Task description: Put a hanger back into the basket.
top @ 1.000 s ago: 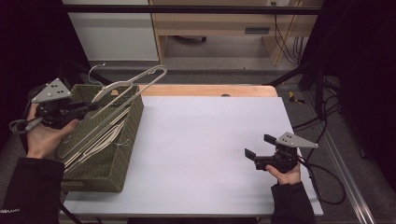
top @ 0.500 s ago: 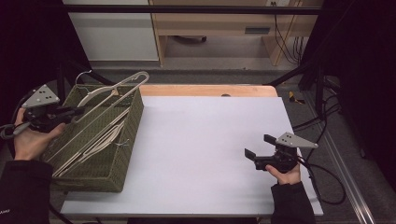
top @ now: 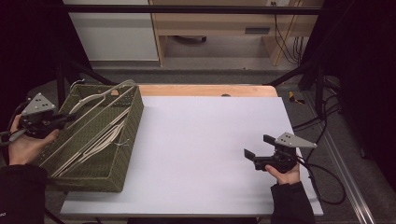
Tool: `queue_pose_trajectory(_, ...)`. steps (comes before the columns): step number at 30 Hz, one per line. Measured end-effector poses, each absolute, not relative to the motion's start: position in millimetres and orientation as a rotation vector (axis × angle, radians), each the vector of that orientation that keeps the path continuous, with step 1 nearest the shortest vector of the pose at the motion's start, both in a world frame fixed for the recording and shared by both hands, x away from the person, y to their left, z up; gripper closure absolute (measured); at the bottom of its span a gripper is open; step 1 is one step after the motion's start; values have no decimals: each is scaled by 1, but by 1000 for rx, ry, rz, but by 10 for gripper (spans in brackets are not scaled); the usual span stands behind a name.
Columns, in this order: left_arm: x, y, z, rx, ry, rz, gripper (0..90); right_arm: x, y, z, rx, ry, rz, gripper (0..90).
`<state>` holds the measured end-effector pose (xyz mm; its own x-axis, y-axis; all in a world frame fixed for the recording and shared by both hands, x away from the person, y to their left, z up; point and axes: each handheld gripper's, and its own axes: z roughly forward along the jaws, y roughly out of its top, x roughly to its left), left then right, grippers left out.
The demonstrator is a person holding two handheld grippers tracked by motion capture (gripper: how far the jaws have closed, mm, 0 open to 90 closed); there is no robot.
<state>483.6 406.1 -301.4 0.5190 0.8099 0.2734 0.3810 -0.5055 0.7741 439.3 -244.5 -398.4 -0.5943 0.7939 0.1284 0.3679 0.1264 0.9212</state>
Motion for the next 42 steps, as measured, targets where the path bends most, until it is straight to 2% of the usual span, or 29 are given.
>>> queue_pose_trajectory(11,483,410,-325,2155,998,850,862,440,-244,-399,1117,2021,1460,37)
queue_pose_trajectory(22,489,406,-373,2175,1048,866,861,440,-242,-400,1114,2026,1458,37)
queue_pose_trajectory(32,490,411,-381,2243,1112,726,827,440,-241,-401,1117,2033,1458,39)
queue_pose_trajectory(37,494,402,-384,2273,1160,540,762,440,-240,-401,1107,2037,1456,40)
queue_pose_trajectory(42,493,393,-388,2306,1166,516,739,440,-240,-400,1109,2036,1458,40)
